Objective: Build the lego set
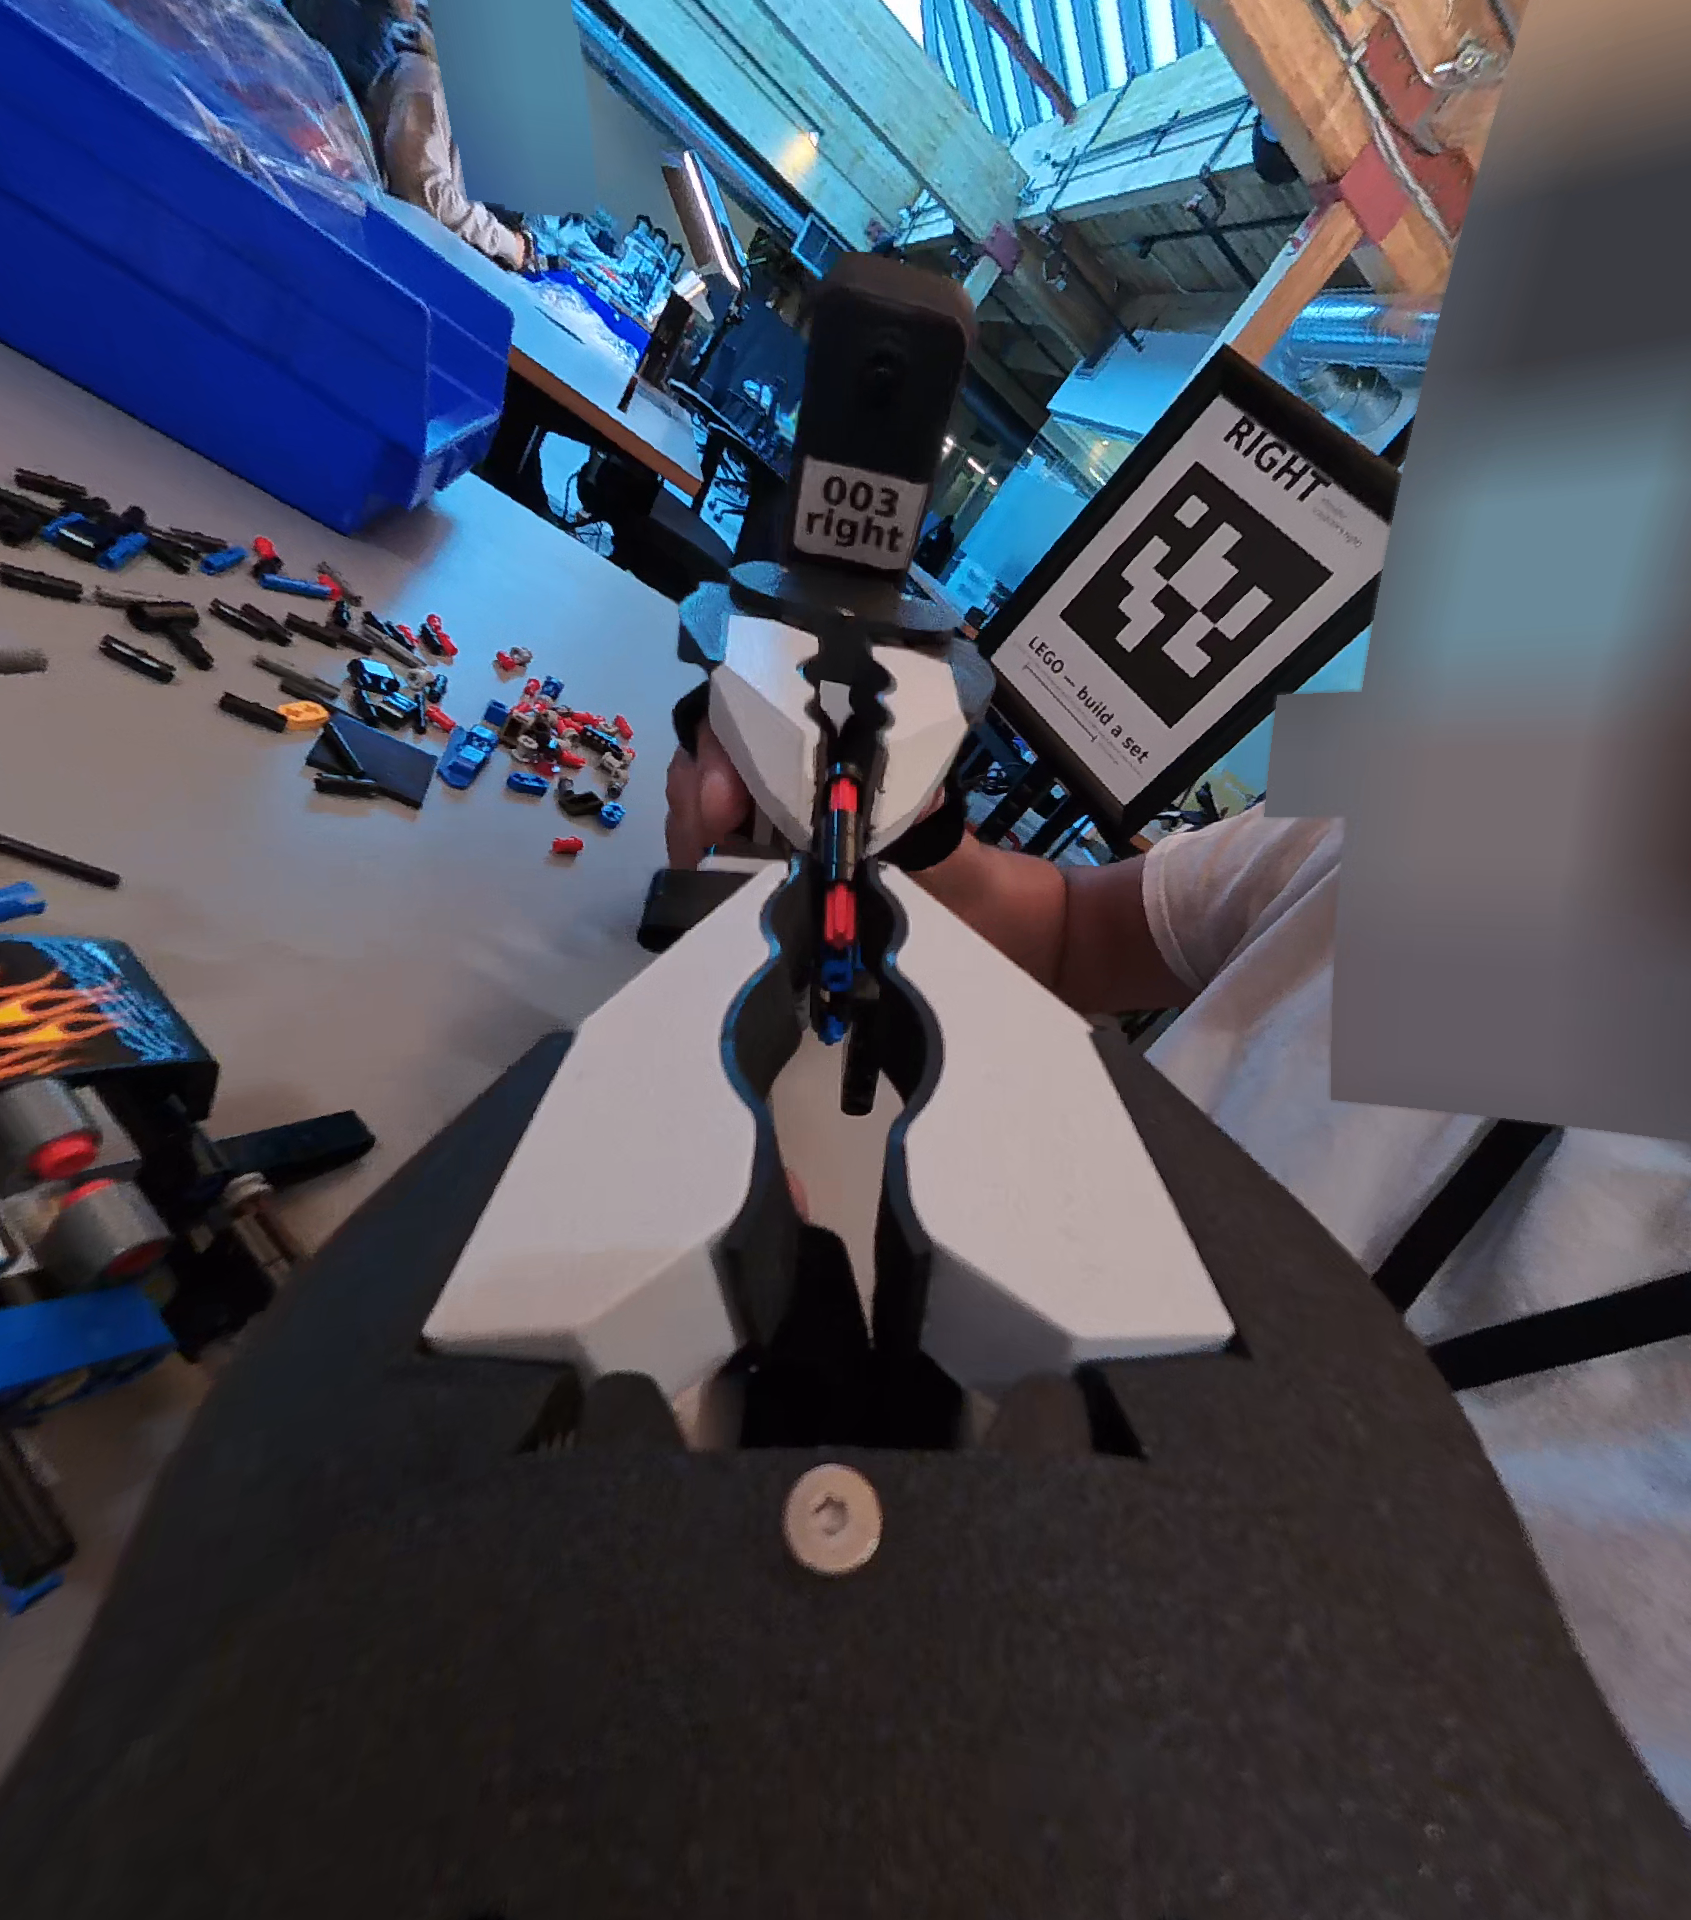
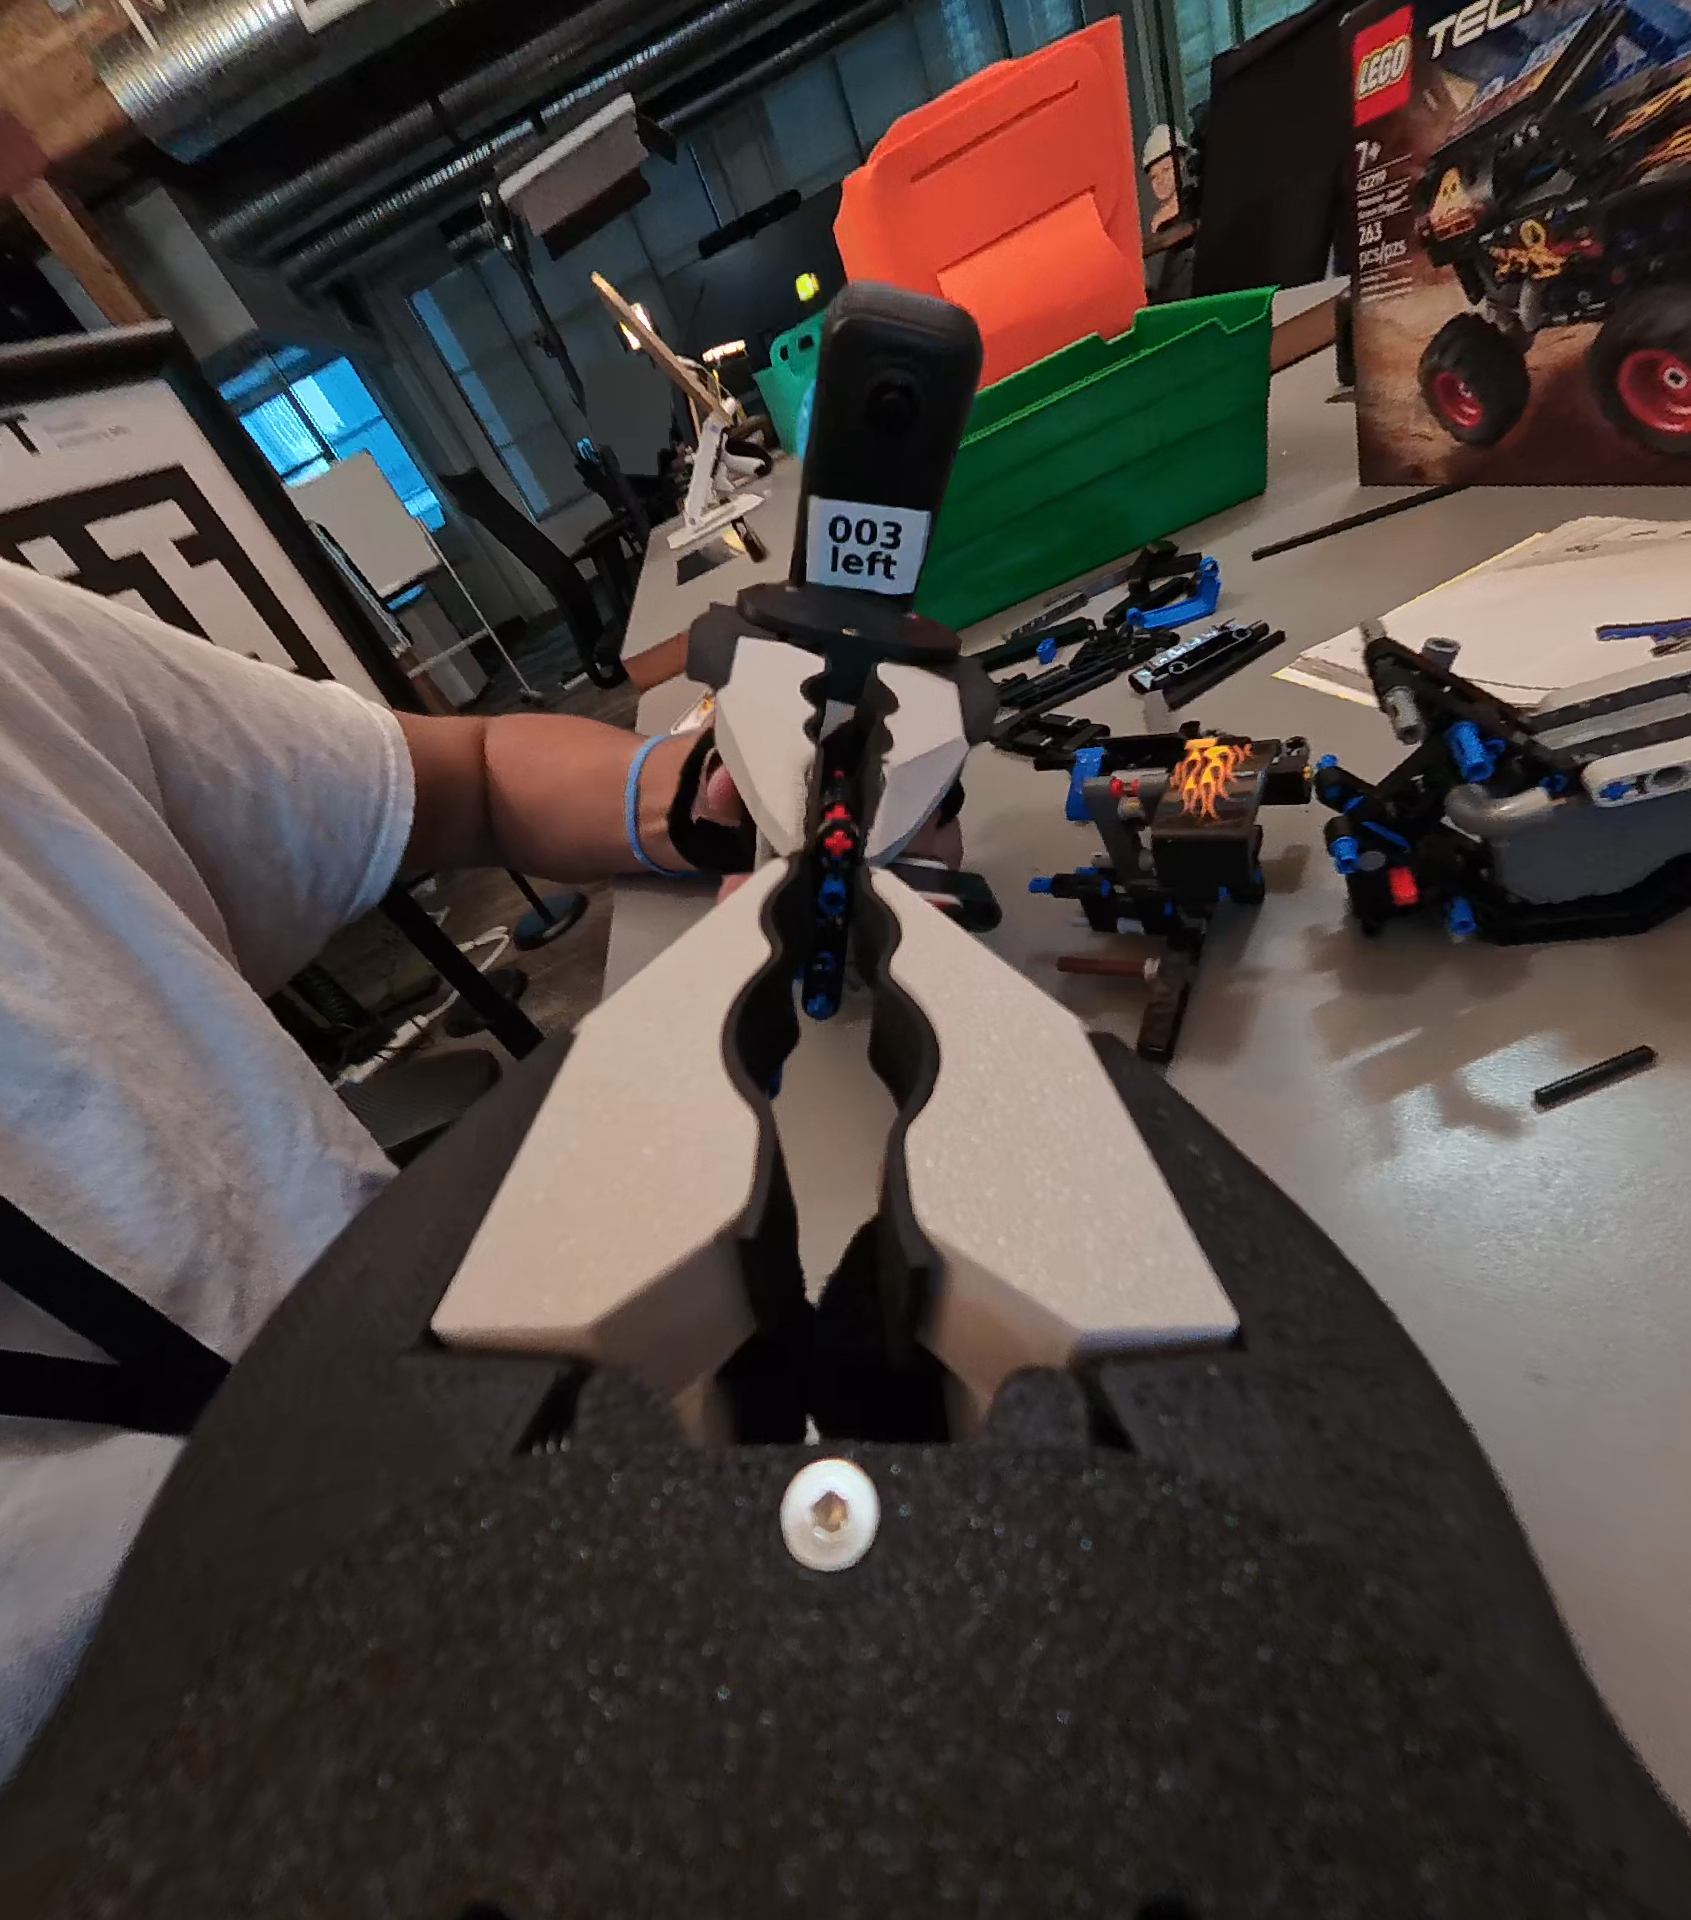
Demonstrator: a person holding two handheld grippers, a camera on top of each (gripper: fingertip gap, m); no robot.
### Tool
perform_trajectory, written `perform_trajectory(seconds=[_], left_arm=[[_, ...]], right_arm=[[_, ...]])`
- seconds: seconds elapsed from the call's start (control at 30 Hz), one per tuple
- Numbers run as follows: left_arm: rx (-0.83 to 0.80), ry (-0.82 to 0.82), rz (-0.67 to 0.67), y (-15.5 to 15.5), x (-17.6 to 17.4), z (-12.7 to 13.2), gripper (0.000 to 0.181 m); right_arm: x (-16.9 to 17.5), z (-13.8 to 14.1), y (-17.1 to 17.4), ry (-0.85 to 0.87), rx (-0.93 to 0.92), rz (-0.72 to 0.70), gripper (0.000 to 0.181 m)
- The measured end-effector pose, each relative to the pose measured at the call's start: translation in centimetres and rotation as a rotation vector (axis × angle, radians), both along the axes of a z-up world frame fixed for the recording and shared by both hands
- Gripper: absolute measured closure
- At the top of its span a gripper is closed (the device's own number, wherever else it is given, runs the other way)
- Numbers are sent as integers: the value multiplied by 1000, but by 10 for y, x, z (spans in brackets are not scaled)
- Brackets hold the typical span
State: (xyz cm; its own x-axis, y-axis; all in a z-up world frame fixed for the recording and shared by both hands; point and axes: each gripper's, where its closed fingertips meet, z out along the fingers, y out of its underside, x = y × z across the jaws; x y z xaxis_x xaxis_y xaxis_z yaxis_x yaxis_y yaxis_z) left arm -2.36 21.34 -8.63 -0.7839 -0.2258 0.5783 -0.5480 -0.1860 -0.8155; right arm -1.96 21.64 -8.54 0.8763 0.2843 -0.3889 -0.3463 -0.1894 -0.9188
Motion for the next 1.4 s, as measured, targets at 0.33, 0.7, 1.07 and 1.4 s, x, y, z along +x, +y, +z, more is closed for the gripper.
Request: perform_trajectory(seconds=[0.33,0.7,1.07,1.4], left_arm=[[-2,64,10,2,5,-6,176],[28,-1,40,3,6,-3,176],[31,72,-19,0,1,-10,176],[73,50,-11,-3,-1,-13,176]], right_arm=[[5,-8,3,-126,-39,-49,175],[7,-2,6,-5,-16,-56,175],[2,-15,1,-217,-118,-51,176],[0,-19,-3,-270,-171,-58,177]])
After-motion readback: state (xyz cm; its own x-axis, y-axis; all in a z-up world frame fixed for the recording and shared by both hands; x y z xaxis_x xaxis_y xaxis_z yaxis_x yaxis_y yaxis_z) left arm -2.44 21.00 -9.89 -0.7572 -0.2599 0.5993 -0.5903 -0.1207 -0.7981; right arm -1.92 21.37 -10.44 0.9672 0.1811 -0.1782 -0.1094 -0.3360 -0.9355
